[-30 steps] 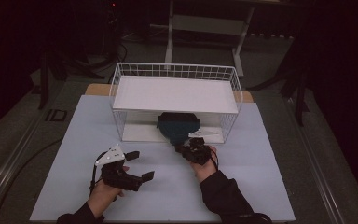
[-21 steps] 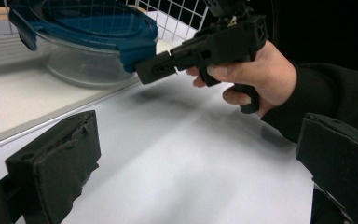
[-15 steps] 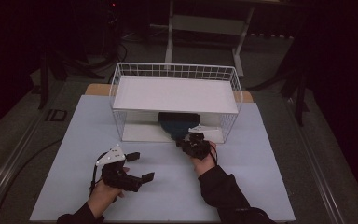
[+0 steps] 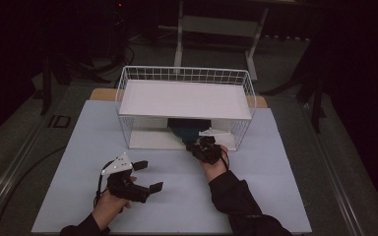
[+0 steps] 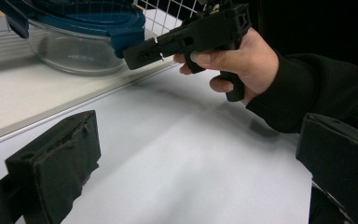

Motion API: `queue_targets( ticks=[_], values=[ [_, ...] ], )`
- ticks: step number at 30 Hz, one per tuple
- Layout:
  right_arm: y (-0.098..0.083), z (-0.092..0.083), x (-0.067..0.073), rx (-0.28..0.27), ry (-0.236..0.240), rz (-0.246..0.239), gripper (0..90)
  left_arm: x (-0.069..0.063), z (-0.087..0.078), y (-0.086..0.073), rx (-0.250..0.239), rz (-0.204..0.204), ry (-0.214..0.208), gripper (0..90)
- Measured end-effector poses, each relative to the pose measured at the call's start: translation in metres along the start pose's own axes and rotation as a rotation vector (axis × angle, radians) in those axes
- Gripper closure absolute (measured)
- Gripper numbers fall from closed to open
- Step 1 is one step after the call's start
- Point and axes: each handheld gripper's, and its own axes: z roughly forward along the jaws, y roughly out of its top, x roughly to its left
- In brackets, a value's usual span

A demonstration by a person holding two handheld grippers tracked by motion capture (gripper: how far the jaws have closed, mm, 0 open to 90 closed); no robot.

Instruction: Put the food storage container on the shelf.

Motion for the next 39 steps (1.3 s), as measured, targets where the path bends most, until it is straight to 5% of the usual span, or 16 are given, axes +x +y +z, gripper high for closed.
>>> queue_targets(
  ticks=[9,11,21,22,28,34,39],
  values=[
    [-0.001,-0.002,-0.003,0.001,0.001,0.016,89.6,0.0,0.0,0.001,0.0,-0.002,-0.002,0.0],
    [-0.001,-0.004,-0.002,-0.015,0.032,0.023,85.7,0.0,0.0,0.001,-0.002,-0.004,-0.002,0.0],
    [-0.008,-0.032,0.023,-0.112,0.084,-0.071,29.3,-0.004,0.001,0.002,0.013,0.008,-0.007,0.0],
    [-0.011,-0.039,0.025,-0.117,0.114,-0.089,17.5,-0.005,0.001,0.002,0.014,0.008,-0.008,0.0],
    [-0.022,-0.061,0.023,-0.143,0.175,-0.119,16.3,-0.008,0.001,0.002,0.02,0.036,-0.026,0.0],
    [-0.032,-0.085,0.019,-0.158,0.154,-0.123,15.1,-0.008,0.002,0.0,0.048,0.051,-0.024,0.0],
    [-0.041,-0.102,0.011,-0.167,0.14,-0.08,15.4,-0.008,-0.004,0.002,0.047,0.056,-0.019,0.0]
  ],
)
